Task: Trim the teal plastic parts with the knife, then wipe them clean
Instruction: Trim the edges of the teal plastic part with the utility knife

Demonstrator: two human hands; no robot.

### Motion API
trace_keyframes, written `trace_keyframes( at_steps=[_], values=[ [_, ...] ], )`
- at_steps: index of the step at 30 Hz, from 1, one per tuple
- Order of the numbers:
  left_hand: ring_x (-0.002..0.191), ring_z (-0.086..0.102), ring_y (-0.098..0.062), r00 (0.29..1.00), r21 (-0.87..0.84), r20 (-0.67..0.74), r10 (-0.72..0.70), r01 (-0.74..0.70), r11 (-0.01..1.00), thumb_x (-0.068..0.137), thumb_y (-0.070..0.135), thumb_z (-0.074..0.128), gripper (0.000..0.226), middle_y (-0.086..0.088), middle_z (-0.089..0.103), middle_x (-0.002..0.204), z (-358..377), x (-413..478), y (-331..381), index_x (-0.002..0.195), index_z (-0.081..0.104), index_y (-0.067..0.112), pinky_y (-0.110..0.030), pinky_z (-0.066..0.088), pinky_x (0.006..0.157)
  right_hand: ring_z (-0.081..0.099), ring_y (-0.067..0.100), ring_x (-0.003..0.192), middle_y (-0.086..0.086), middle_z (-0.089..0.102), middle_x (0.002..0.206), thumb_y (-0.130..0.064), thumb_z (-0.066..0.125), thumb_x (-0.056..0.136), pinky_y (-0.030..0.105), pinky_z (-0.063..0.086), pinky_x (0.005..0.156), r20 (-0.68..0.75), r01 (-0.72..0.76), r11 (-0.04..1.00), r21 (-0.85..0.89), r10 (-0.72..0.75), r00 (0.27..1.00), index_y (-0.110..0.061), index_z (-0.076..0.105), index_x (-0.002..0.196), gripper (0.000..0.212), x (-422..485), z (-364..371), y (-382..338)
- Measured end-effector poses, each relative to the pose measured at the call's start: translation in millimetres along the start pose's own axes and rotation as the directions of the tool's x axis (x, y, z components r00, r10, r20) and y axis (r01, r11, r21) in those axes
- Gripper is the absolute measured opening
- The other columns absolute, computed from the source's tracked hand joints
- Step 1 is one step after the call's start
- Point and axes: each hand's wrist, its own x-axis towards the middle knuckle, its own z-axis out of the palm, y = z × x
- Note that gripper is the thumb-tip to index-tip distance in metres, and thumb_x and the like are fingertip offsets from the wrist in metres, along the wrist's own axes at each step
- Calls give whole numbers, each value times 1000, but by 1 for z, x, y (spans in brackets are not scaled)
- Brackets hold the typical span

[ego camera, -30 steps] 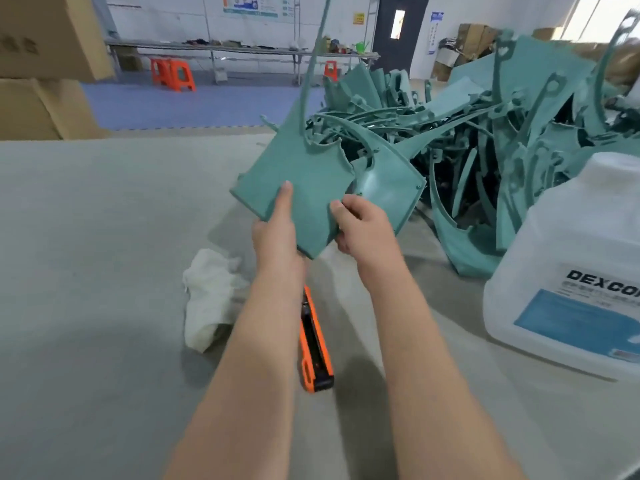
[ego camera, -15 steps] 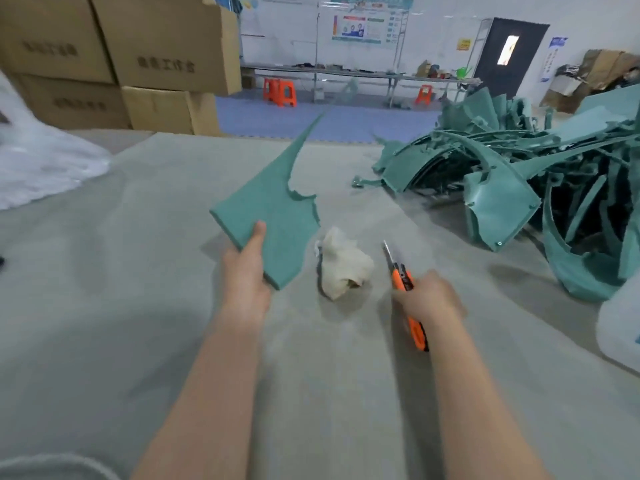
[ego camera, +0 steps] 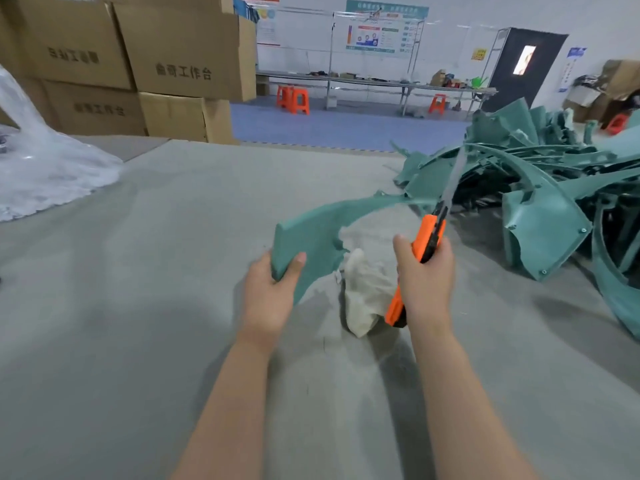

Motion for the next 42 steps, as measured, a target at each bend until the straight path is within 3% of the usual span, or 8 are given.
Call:
trace_keyframes(
  at_steps=[5,10,14,18,21,32,37,42],
  values=[
    [73,64,-17,972,239,161,171,-207,949,87,23,70,9,3,70,80,-20,2,32,86,64,30,-33,52,72,44,5,64,-11,45,72,-28,64,89,14,35,59,21,290,938,-191,-291,956,-32,48,86,16,8,-13,-8],
    [62,53,-26,944,466,9,331,-297,833,75,49,74,41,-1,54,60,-17,-7,58,71,50,16,-43,46,61,42,5,53,-8,46,60,-36,69,85,20,28,49,374,342,837,-428,-181,910,-25,48,75,26,11,-24,-22],
    [115,52,-28,730,603,-329,599,-325,728,77,51,71,52,-8,60,117,-12,-4,60,110,60,12,-37,29,101,48,12,55,0,65,69,-33,71,83,28,32,53,400,261,851,-456,-66,914,-16,53,74,26,10,-26,-35],
    [144,19,-22,896,182,-431,103,-26,983,75,47,75,98,-14,22,154,0,-5,47,149,23,9,-32,19,117,37,9,36,7,71,66,-24,66,90,21,33,40,432,-49,987,-153,112,895,-8,55,78,23,4,-26,-41],
    [109,59,-20,914,-442,179,-365,406,800,67,53,66,66,-2,64,118,25,-17,45,122,56,18,-29,49,94,34,10,31,12,64,57,-17,63,92,19,28,35,467,-191,981,-37,186,864,-9,51,75,23,-3,-11,-34],
    [30,52,-20,719,-565,501,-482,694,446,99,42,40,45,-7,61,55,39,-7,13,80,61,6,-18,38,29,38,9,30,4,51,47,-16,61,93,17,30,32,752,-403,915,-18,278,598,-3,54,84,17,-26,21,5],
    [56,59,-10,746,-696,337,-574,608,382,95,17,57,21,-2,67,71,20,-2,8,78,65,8,-18,50,51,44,9,39,-4,53,53,-54,47,95,20,36,39,419,-193,980,-55,198,886,-15,61,80,44,0,7,14],
    [59,65,-10,741,-687,406,-535,634,356,93,8,57,14,0,69,72,18,-7,11,83,65,12,-16,54,53,47,9,52,-8,49,54,-56,45,95,26,41,54,304,113,964,-240,-36,952,-15,55,73,47,-5,15,33]
  ],
)
